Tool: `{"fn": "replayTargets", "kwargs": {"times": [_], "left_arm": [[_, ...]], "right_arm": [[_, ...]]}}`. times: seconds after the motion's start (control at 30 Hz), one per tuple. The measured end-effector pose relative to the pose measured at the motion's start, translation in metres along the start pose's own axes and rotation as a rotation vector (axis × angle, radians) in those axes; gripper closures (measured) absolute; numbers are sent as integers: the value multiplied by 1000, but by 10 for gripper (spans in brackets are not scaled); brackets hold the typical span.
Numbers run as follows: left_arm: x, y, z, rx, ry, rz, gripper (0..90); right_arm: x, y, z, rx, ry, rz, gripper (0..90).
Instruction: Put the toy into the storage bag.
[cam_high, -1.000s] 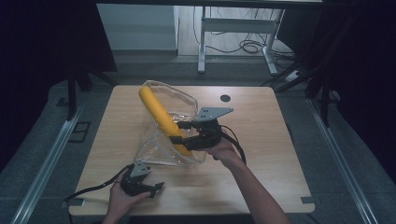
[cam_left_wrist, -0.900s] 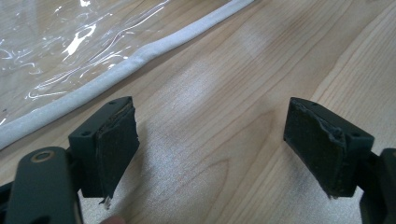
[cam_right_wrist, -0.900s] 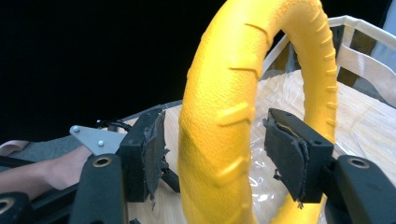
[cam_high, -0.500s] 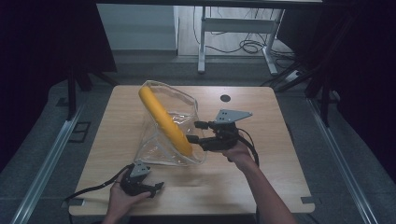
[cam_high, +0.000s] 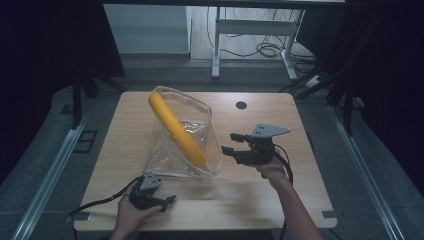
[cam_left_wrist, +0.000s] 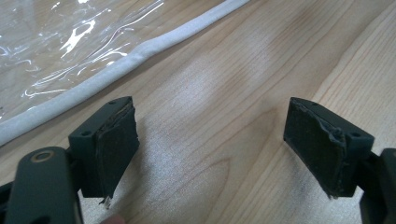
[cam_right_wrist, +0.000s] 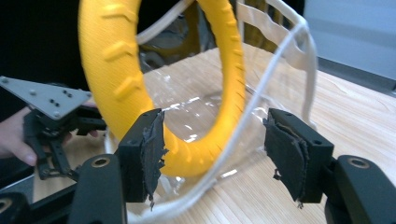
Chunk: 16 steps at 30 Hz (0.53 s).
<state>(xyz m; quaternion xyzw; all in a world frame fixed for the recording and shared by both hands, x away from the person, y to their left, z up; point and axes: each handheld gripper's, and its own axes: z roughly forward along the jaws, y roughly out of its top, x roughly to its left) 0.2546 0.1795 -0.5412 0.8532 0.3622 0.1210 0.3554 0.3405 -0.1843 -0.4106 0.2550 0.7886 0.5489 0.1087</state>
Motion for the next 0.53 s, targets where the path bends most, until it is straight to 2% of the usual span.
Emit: {"fn": "replayTargets", "kwargs": {"times": [0.2,0.53], "left_arm": [[0,0,0,2,0,1,175],[0,0,0,2,-2,3,175]], "right_arm": [[-6,-7,-4,9,-22,15,381],[-8,-13,-2,18,-27,26,373]]}}
